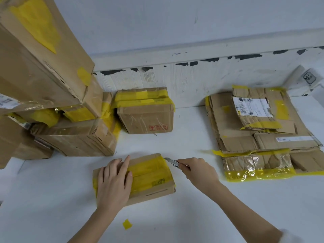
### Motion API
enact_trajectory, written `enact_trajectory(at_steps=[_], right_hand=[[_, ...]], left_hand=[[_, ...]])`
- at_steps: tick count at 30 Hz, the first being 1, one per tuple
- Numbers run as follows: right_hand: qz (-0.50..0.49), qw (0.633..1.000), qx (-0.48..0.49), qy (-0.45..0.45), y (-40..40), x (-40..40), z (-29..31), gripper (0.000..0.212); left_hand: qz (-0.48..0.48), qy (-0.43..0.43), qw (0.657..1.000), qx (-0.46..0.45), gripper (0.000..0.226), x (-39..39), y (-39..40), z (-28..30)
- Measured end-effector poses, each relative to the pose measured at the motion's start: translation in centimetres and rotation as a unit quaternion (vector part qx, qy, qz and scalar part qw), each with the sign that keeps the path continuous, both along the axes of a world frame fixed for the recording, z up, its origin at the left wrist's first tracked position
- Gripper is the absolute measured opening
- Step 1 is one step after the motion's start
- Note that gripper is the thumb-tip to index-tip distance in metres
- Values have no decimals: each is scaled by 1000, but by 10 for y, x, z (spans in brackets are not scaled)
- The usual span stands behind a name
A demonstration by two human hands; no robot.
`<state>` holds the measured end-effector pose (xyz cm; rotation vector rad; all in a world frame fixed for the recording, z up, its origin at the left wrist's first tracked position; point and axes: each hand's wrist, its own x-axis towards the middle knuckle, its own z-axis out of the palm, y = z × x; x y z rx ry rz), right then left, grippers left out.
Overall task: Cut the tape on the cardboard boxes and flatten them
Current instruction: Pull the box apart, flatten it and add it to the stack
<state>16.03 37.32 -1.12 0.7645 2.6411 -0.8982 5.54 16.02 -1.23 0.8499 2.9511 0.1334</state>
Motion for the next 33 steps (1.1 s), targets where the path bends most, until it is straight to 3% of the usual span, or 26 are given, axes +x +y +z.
enact_trajectory(at_steps=[7,22,30,33], right_hand=[[34,996,81,-1,-7,4,-2,32],[90,993,74,36,-11,61,-15,32],[46,996,63,37,-18,83,-19,25],[-75,993,-46,77,-19,80,-17,19]], left_hand=[[18,3,1000,-9,58,2,4,1],[20,4,1000,-2,65,-2,3,-10],[4,14,1000,1,65,-4,1,-12],[-19,40,999,4,61,-6,-1,-12]])
